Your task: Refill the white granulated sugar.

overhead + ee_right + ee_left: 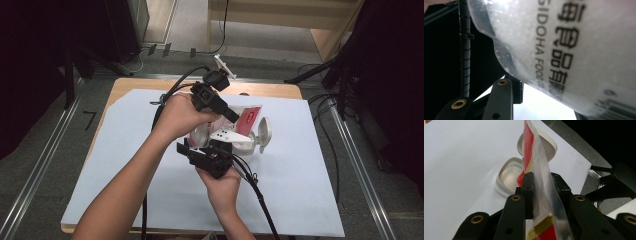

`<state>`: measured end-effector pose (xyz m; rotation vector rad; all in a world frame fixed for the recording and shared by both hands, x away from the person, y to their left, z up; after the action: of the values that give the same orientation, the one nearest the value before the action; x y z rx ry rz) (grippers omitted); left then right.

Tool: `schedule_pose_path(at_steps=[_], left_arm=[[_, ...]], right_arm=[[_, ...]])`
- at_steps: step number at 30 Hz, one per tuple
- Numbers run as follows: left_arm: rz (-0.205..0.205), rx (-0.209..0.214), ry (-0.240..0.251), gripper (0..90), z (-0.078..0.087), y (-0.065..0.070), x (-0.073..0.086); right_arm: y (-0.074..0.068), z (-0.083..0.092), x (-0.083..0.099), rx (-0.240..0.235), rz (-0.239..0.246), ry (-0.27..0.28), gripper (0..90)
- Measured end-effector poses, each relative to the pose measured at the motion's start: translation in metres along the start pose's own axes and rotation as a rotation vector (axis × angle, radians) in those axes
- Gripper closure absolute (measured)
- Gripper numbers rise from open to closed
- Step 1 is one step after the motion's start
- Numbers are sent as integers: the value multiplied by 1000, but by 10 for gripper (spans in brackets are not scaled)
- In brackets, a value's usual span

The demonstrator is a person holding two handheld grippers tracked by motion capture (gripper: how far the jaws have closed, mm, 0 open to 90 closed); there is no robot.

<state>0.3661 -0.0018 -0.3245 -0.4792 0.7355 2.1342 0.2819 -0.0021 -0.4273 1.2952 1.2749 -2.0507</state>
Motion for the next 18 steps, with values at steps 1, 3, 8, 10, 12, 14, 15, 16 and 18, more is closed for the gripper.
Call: schedule_pose_path(at_steps=[1,3,8,10,12,14,15,16,18], left_arm=[[1,-2,-3,756,0,0,0],[4,0,0,755,0,0,-1],[4,0,-4,755,0,0,-1],[1,2,-5,755,0,0,-1],[1,2,-4,756,0,1,0],[1,2,-2,756,0,1,0],[1,1,-1,756,-1,1,0],[0,2,-2,757,0,1,0],[0,1,0,758,0,1,0]], right_arm=[[0,0,0,-2,-2,1,632],[0,0,0,-5,-4,1,632],[0,0,-1,-4,-6,-2,632],[-1,1,0,-5,-8,-4,632],[-1,1,0,-5,-7,-3,632],[-1,1,0,-4,-6,-3,631],[-1,1,0,-4,-6,-3,632],[-1,1,0,-5,-7,-4,631],[-1,0,0,-2,-3,-4,631]])
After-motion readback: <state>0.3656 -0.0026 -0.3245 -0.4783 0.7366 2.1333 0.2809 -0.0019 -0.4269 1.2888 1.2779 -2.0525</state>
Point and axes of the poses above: each handheld gripper's, and its own axes: z roughly backward along the jaws, x roughly out of its underside, y roughly to its right, the point moved 5 cm from there along -z, roughly forward along the jaws, and after that the axes turned 4 degrees about y, right-handed, at the moved point
